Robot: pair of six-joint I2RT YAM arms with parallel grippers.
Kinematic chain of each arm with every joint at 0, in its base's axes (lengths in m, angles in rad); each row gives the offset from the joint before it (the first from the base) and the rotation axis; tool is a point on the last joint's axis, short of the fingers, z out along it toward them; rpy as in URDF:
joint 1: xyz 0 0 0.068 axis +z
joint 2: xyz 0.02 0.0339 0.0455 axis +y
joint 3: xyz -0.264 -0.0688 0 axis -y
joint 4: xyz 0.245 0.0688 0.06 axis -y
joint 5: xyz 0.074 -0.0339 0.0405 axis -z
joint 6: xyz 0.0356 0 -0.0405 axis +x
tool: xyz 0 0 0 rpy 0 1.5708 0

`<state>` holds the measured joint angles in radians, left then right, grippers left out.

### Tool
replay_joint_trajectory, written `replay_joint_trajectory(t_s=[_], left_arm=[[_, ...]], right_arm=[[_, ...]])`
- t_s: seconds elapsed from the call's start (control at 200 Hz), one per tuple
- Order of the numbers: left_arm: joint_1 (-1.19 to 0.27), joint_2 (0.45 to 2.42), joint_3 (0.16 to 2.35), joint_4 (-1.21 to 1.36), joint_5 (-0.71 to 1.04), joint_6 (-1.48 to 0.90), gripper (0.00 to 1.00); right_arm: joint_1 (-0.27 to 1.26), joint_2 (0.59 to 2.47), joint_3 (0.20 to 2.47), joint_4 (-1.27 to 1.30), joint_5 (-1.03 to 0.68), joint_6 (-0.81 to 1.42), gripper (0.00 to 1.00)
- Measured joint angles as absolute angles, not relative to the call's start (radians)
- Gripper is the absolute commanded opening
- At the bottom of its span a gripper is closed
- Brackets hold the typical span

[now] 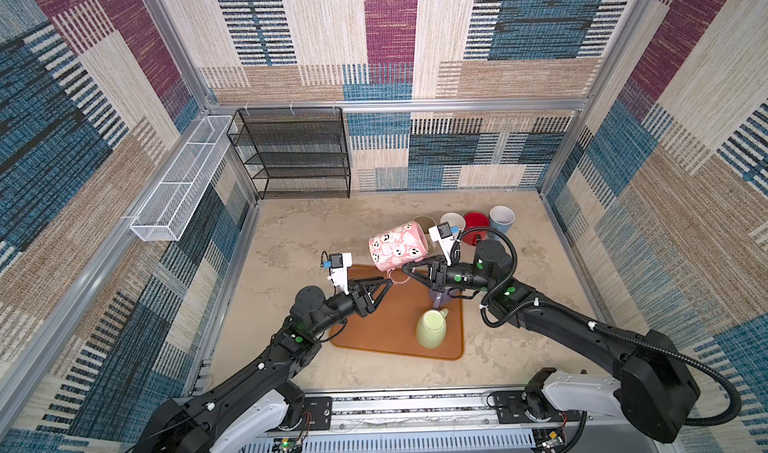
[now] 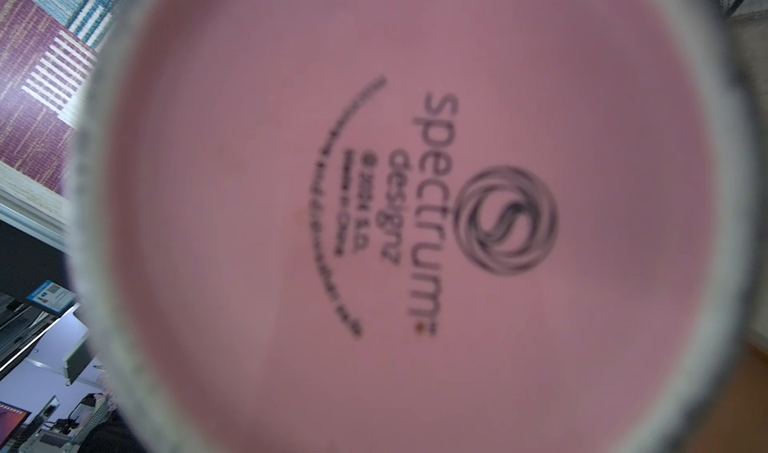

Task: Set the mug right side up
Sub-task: 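Grasp the pink mug's rim with the left gripper beside the right gripper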

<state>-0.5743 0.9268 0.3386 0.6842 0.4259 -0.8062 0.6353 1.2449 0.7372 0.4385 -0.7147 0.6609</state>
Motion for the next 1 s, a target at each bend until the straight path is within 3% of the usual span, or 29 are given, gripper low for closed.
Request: replay_joint_trajectory(t_s=[0.311, 0.937, 1.002], left_arm=[[-0.574, 0.963, 0.368, 0.774, 0.45, -0.819, 0.52], [-0.575, 1.095, 0.397, 0.916, 0.512, -0.888, 0.24], [-0.574, 1.095, 0.397, 0.921, 0.515, -0.893, 0.17]], right_arm=[[0.633, 1.255, 0.721, 0.543, -0.762, 0.707, 0.0], [0.629, 1.306, 0.693, 0.662, -0.777, 0.74, 0.0], [0.629, 1.31, 0.692, 0.678, -0.777, 0.743, 0.0]])
